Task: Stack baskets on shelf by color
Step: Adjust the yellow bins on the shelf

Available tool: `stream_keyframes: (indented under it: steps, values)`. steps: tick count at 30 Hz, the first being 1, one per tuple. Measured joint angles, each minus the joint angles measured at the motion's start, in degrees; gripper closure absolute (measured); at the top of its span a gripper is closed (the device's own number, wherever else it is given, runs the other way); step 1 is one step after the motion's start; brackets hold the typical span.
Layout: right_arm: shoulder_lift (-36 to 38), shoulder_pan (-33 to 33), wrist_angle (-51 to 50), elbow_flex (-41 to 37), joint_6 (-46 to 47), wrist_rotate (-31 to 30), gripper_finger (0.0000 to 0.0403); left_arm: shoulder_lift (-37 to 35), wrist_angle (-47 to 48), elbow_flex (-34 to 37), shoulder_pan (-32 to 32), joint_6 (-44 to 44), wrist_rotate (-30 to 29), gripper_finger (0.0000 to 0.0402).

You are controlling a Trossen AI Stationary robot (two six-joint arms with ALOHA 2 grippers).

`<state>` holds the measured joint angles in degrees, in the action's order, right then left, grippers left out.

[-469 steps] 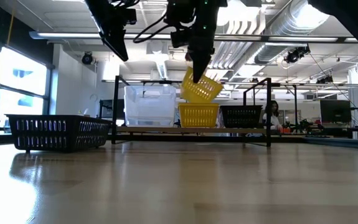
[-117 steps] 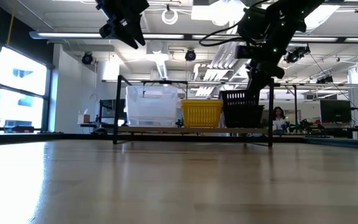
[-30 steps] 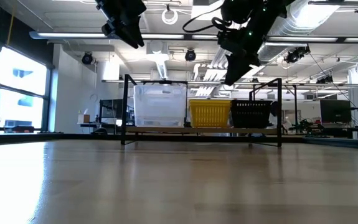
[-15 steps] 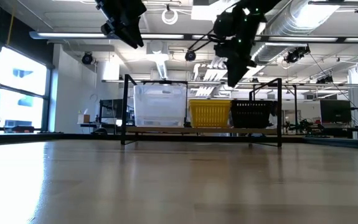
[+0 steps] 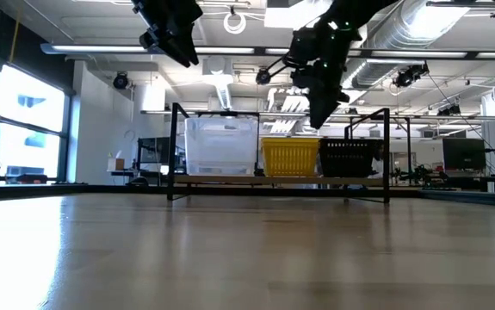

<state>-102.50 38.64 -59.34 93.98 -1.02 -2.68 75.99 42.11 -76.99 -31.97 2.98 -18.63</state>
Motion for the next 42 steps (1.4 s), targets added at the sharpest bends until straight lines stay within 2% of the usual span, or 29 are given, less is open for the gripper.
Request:
stream_keyframes:
  steps: [11,23,27,42]
  values:
    - [0.0,-0.7,2.4,-4.9,0.1,-0.3,0.0324,0.0,0.0,0.0,0.0,0.0,0.0,0.0241]
    - [-0.5,-2.8,3.9,-4.9,0.6,-0.7,0.0324,0.0,0.0,0.0,0.0,0.0,0.0,0.0241]
    - [-0.9,-3.1,3.4,-4.9,0.6,-3.5,0.0324,0.0,0.0,0.0,0.0,0.0,0.0,0.0241]
    - [-2.3,-3.8,1.8,-4.9,1.0,-3.3,0.0324,0.0,0.0,0.0,0.0,-0.2,0.0,0.0241]
